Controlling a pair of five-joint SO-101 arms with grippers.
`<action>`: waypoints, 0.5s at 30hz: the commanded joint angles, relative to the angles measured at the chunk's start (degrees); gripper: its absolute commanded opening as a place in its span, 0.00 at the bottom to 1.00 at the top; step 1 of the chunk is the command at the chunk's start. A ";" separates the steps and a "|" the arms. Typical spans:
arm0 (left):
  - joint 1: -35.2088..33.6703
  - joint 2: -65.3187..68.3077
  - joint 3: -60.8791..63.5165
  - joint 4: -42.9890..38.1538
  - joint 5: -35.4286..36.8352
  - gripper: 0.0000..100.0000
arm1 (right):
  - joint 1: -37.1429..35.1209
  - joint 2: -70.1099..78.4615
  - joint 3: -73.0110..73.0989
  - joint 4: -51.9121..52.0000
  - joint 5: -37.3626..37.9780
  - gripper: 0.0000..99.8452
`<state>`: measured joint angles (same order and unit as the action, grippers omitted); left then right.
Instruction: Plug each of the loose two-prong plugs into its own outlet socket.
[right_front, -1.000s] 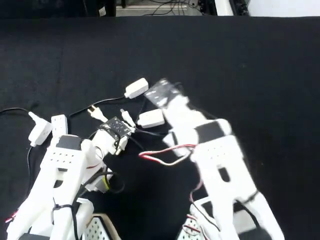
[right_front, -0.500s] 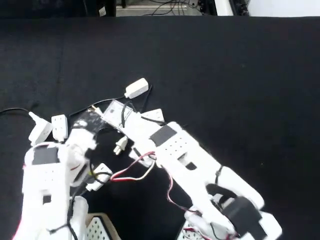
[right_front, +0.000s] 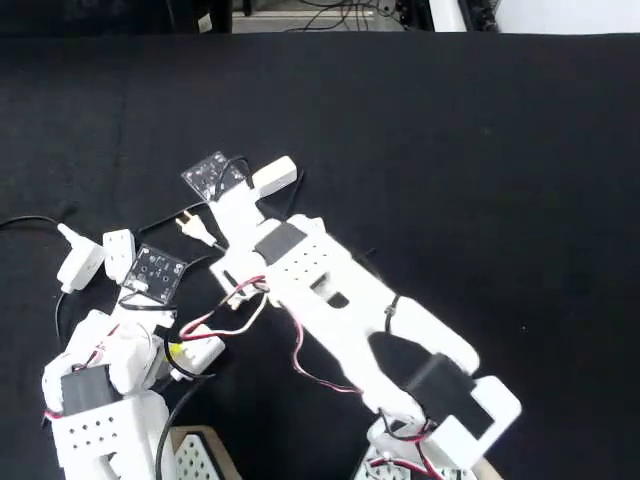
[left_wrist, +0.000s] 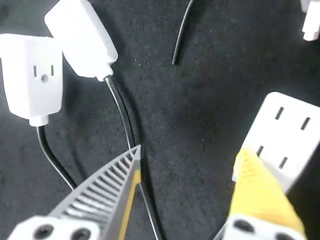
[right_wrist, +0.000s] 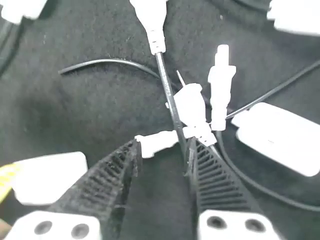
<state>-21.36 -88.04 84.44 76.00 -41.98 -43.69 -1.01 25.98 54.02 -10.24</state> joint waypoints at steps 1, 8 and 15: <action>-0.57 -2.55 2.77 0.09 -0.35 0.29 | -1.49 2.77 -4.35 0.79 -4.75 0.16; -0.57 -4.31 4.09 -0.09 -0.35 0.29 | -2.64 9.71 -10.15 7.74 -9.58 0.16; -0.66 -4.40 4.09 -0.09 -0.35 0.29 | -1.23 17.80 -16.22 8.53 -17.14 0.16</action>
<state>-21.36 -92.18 87.43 75.65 -42.07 -45.80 15.60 13.93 61.93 -25.19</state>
